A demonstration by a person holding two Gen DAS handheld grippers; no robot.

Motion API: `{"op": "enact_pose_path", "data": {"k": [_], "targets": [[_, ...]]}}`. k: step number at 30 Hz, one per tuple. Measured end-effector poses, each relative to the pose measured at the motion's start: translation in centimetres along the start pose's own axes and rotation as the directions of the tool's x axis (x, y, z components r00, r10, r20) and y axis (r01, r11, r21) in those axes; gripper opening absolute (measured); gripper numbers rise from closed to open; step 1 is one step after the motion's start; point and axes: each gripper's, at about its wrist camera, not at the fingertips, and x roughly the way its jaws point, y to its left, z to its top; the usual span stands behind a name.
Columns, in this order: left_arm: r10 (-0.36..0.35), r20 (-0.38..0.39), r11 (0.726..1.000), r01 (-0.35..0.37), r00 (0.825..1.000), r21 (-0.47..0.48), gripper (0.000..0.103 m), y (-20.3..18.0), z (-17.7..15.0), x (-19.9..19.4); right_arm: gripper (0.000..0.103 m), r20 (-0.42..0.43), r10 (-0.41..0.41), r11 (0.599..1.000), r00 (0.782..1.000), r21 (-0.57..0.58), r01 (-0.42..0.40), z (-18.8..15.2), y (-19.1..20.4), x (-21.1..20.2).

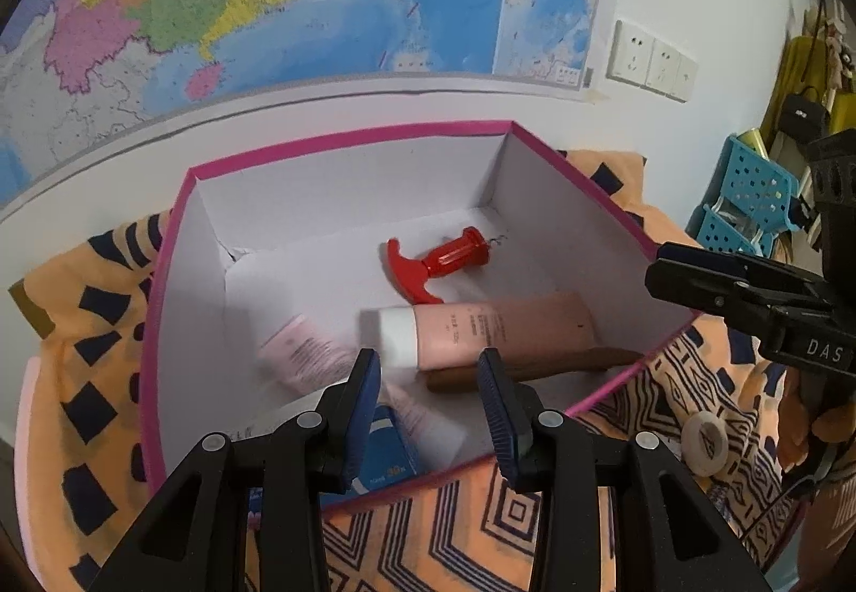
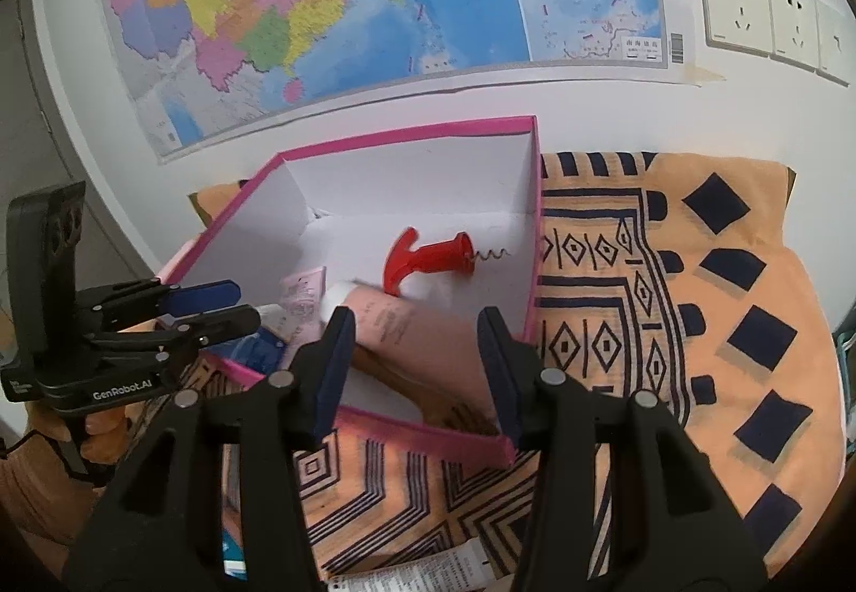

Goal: Organize rigid objects
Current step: 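Open the left gripper to drop the pink lotion tube into the box, then move the right gripper down to the white tape roll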

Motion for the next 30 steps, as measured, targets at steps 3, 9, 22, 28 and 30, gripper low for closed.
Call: {"op": "enact_pose_path", "data": {"k": [3, 9, 22, 28, 30], "targets": [[-0.011, 0.029, 1.000, 0.010, 1.000, 0.014, 0.042, -0.6, -0.8, -1.4, 0.049, 0.019, 0.033, 0.999, 0.999, 0.008, -0.033, -0.6, 0.1, -1.1], [-0.085, 0.069, 0.994, 0.079, 0.994, 0.081, 0.046, -2.9, -3.0, -4.3, 0.049, 0.036, 0.114, 0.993, 0.993, 0.026, -0.115, -2.5, 0.4, -3.8], [-0.176, -0.059, 0.966, 0.184, 0.983, 0.183, 0.047, -8.4, -8.2, -3.1, 0.050, -0.090, 0.153, 0.979, 0.984, 0.150, -0.139, -9.7, -1.0, -4.1], [-0.183, -0.072, 0.976, 0.190, 0.980, 0.108, 0.047, -6.7, -9.3, -3.7, 0.050, -0.115, 0.174, 0.975, 0.978, 0.162, -0.154, -11.8, -0.3, -4.2], [-0.192, -0.083, 0.975, 0.200, 0.978, 0.100, 0.047, -6.8, -9.8, -3.6, 0.050, -0.121, 0.174, 0.972, 0.977, 0.178, -0.151, -12.5, -0.5, -4.1]]}}
